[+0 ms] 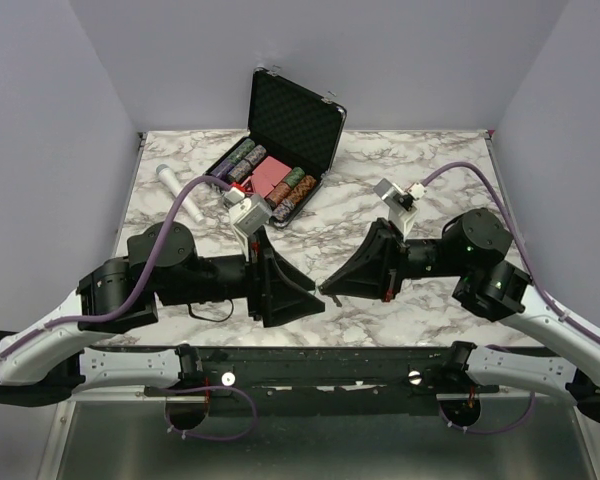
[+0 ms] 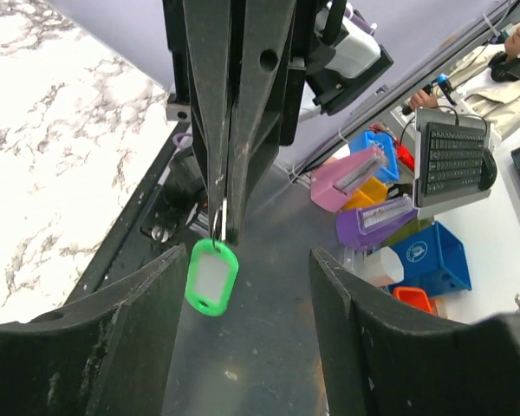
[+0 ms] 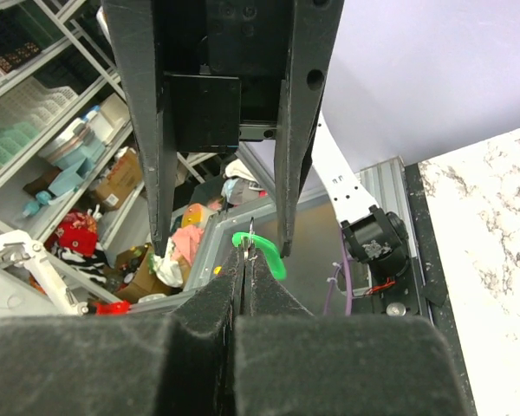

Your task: Remove the keys from the keyring

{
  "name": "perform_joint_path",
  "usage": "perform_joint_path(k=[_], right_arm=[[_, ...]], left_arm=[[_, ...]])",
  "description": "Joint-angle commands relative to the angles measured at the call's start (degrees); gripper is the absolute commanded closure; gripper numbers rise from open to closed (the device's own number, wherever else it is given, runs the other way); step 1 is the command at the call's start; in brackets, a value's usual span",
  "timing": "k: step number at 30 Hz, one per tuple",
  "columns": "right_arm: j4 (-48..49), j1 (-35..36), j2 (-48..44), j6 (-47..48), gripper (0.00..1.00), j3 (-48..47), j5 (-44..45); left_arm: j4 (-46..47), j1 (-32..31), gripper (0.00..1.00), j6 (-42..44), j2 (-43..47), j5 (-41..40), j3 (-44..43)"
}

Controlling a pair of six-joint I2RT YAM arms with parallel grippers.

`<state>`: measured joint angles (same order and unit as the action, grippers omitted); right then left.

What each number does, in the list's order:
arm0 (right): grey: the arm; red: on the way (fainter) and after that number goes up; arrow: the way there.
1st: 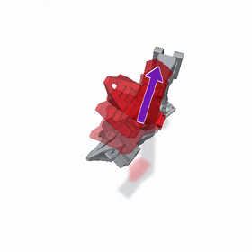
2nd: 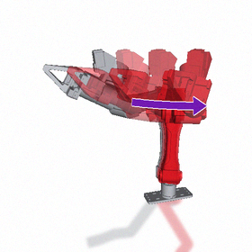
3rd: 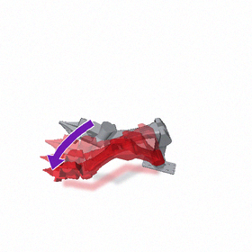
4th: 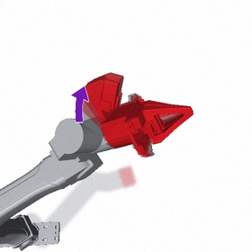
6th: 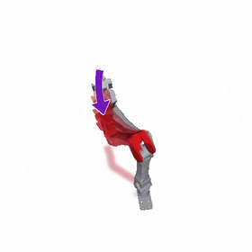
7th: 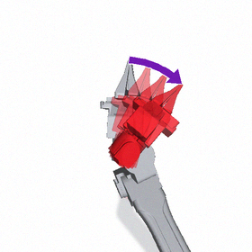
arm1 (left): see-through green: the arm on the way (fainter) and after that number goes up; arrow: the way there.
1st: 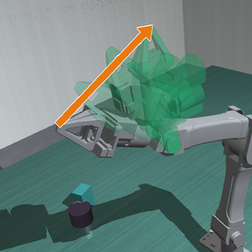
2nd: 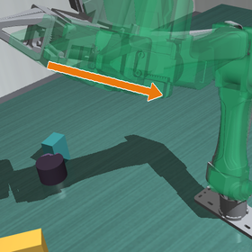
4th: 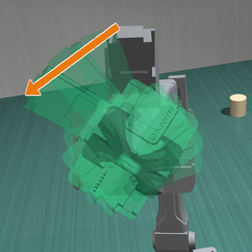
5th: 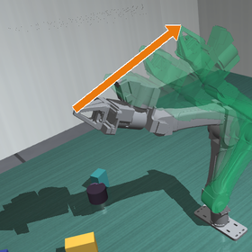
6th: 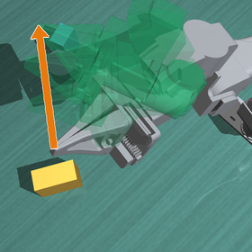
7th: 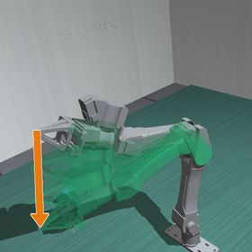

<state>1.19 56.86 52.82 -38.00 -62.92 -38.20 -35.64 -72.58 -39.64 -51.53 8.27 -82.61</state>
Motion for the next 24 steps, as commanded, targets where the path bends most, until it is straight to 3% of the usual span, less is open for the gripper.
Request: perform_joint_path(k=[1,6,21,24], right_arm=[[-0.75,-0.43,-1.31,1.96,0.99,-0.8,0.84],[-1.1,-0.44,-1.05,1.7,0.99,-2.21,-0.65],[-2.51,-0.44,2.55,1.96,0.99,-6.16,-5.05],[-2.16,-0.44,3.25,2.05,0.99,-7.3,-5.57]], left_arm=[[-1.9,-0.55,0.33,1.05,1.87,-0.27,-1.33],[1.1,-0.55,0.43,0.79,2.22,-0.19,-0.19],[13.92,-0.64,0.54,0.79,2.92,-1.42,6.75],[14.72,-0.9,0.6,1.75,2.75,-1.68,6.32]])
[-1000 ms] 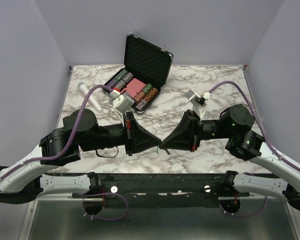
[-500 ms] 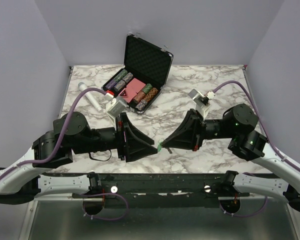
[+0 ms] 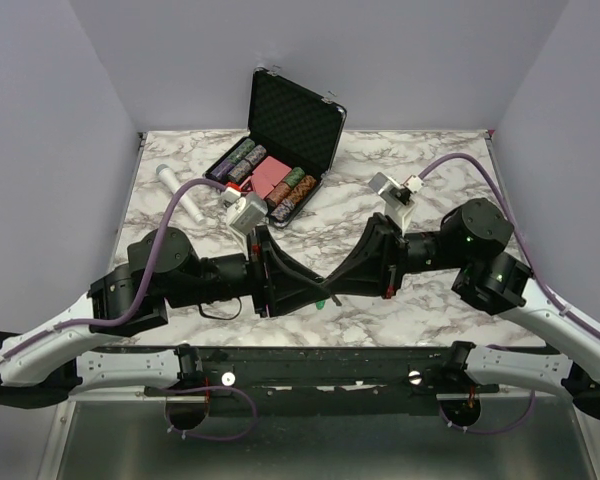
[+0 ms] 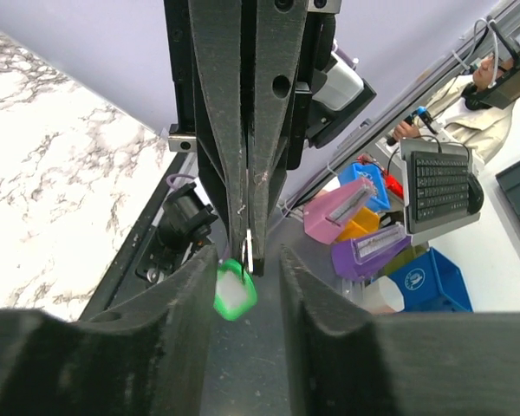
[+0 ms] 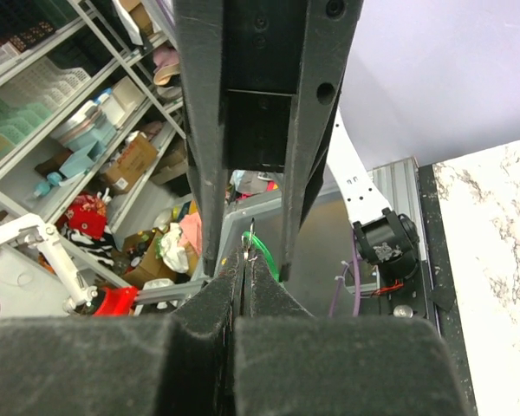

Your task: Remove the keys from the keyring

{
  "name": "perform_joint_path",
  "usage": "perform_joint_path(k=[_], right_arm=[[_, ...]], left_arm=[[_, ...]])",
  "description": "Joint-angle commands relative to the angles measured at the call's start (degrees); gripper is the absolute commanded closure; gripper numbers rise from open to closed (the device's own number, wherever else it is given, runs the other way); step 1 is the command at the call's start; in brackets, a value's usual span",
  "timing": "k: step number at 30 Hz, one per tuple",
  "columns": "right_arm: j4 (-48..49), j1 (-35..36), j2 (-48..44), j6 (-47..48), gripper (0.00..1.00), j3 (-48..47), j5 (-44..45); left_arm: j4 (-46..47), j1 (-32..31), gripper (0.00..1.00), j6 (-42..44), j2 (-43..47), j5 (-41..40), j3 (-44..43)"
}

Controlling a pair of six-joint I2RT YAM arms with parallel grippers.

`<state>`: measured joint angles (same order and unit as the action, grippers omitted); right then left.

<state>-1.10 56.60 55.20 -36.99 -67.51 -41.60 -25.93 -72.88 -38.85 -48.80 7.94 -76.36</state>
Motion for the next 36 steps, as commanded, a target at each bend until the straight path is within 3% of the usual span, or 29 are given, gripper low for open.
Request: perform_joint_path(k=[1,17,28,36], right_arm=[[0.22,-0.17,1.14,1.05,0.99,-2.98,-2.25],[-0.83,-0.17,3.07,2.36,0.99,-7.46,-2.43],[-1.53,-0.17,4.21,2.71,0.99,-9.84,-2.61],[-1.8,-0.17,5.09,3.07,0.99,-10.54,-3.31]], left_arm=[[5.02,-0.51,0.62,1.23,-0.16,-1.53,-0.19],[7.91,-0.68,0.66,2.02,5.38,-5.48,0.95],[6.86,-0.77,0.67,2.73,2.48,-4.52,-1.16],[4.76,-0.95,0.73,2.73,1.95,-4.08,-1.86]])
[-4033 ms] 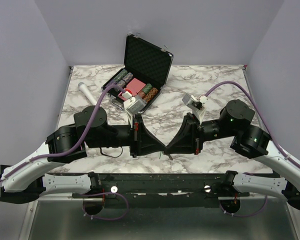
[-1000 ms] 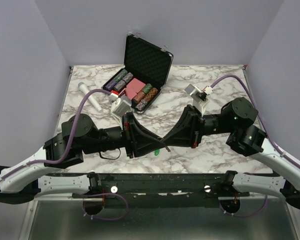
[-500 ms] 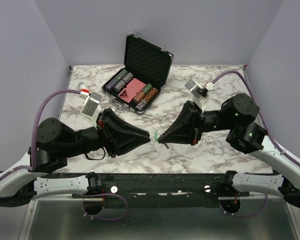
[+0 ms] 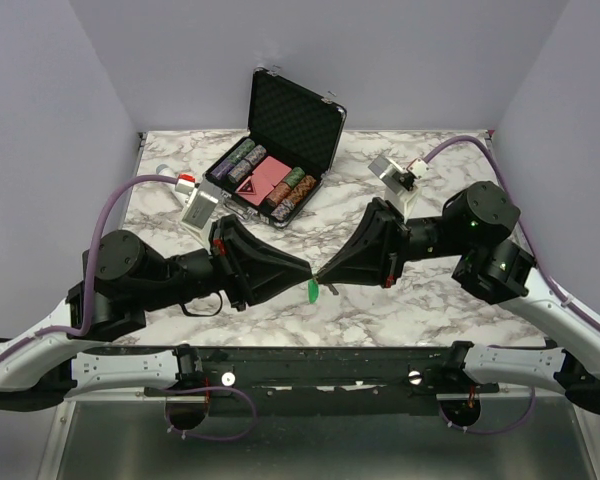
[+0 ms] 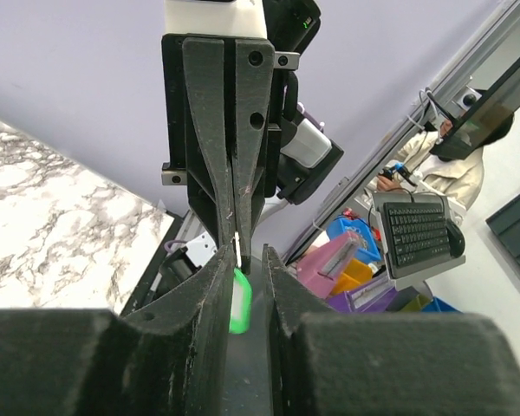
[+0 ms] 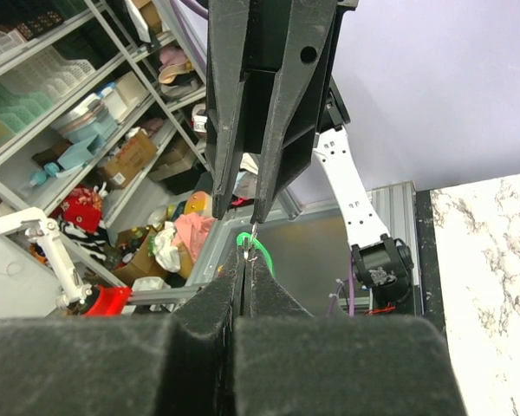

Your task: Remove the keys from the keyring

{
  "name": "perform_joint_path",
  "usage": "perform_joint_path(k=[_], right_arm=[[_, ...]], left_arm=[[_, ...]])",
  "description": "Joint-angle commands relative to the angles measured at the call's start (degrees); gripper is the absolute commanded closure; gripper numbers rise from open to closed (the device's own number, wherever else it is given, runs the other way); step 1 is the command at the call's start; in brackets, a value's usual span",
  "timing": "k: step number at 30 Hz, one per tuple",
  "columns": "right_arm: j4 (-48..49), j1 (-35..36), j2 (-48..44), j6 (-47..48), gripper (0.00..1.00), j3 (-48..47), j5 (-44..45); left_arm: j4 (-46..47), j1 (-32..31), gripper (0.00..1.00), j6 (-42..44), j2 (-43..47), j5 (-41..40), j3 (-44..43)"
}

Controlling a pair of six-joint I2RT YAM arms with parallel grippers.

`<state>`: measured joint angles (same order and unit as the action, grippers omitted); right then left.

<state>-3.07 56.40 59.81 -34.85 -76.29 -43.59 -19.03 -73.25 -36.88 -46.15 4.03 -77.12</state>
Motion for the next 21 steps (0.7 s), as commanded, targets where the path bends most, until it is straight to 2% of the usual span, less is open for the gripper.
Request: perform_joint_path(k=[1,8,17,21], right_arm=[[0.34,0.02,0.48,0.84,0.99,-1.76,-1.32],[1.05,0.02,0.31,0.57,0.99,-1.84,-1.41],[1.75,0.02,0.39,0.05,0.99,-2.02,-1.85],[1.49,0.02,-0.13,0.22,0.99,-1.93,-1.5]], left_arm=[[-2.59,-0.49,0.73,0.67,-0.69,-0.43,-1.19],[-2.42,-0.57,0.56,0.32,0.36,-2.97,-0.4],[-3.03,-0.57,0.53,0.15,-0.34,-3.24,-0.4],[-2.25,-0.57,0.4,0.23,1.41,-5.87,0.57]])
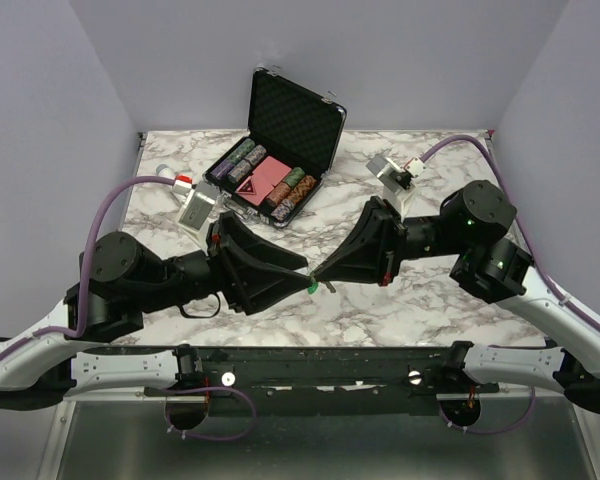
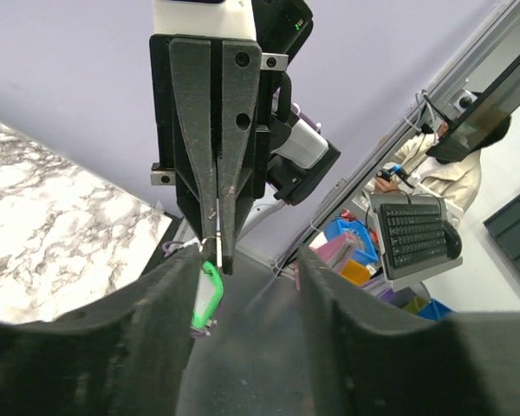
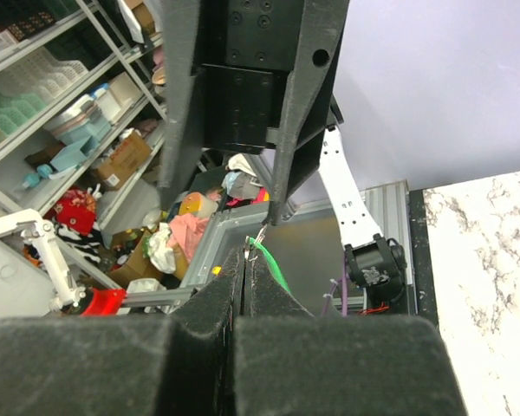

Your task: Remove the keys from the keyring

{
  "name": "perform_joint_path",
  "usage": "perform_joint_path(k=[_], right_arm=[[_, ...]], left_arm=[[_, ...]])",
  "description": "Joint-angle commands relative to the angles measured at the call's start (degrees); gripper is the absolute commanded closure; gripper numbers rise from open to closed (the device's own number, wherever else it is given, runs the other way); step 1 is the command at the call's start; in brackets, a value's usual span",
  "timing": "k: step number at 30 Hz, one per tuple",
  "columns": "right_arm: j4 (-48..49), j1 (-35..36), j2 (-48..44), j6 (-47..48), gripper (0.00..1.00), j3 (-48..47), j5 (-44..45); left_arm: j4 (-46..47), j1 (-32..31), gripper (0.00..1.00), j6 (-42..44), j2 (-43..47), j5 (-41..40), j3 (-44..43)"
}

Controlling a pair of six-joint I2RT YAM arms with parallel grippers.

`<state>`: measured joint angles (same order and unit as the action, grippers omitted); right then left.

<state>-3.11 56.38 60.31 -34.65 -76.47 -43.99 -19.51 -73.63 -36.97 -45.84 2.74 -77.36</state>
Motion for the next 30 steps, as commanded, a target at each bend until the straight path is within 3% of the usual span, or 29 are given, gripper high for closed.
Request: perform_joint_path(k=[1,10,19,27,30], right_arm=[[1.45,0.05,-0.64,0.03,0.99,-1.76,-1.01],[1.88,0.05,-0.55,-0.06,0.99,-1.41,-0.84],[2.59,0.05,0.16,-0.15,0.99,-1.93,-0.75],[1.97,0.05,0.24,-0.06,0.99,-1.76,-0.66],[1.97,0.05,0.15,0.11,0.99,-1.67,-0.4]], left_arm=[[-1.41,-0.2,0.37,0.32,1.72,-5.28,1.33],[-0.27,-0.2,0.37,-0.03,3.57,-6.88,3.18],[-0.36,-0.55,0.58,-0.03,0.76,-4.24,1.69],[-0.27,-0.73,0.63,0.14,0.41,-3.71,1.6],[-0.53,-0.73,0.8,0.32,-0.03,-3.36,0.99]])
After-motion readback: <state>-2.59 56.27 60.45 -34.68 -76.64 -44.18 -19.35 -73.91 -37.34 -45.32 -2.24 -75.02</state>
